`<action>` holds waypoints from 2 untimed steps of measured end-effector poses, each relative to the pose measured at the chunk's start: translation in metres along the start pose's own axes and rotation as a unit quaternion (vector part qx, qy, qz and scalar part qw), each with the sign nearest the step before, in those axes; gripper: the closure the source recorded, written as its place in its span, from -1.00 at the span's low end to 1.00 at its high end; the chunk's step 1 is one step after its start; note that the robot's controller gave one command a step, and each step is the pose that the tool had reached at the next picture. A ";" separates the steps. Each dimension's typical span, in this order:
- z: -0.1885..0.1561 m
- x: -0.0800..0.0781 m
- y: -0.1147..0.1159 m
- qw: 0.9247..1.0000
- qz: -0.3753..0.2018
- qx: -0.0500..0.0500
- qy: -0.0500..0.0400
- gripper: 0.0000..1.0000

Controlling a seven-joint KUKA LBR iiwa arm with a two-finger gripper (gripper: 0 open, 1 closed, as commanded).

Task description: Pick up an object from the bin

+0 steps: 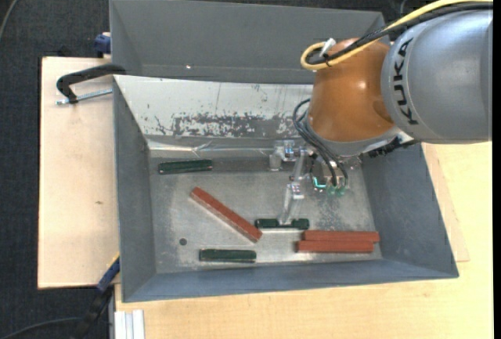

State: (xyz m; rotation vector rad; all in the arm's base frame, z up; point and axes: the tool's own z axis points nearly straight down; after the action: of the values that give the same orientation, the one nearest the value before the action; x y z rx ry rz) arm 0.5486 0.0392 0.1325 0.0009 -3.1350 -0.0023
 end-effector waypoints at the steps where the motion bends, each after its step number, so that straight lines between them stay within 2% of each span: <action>1: 0.066 0.033 -0.009 0.999 0.038 0.000 0.001 -1.00; 2: 0.062 0.030 -0.009 0.999 0.038 0.000 -0.004 1.00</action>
Offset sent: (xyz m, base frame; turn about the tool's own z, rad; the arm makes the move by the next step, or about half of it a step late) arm -0.0313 -0.0096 -0.0625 0.0756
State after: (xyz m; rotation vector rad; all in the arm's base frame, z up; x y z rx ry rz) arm 0.5178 0.0308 0.0705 -0.1174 -3.1400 -0.0031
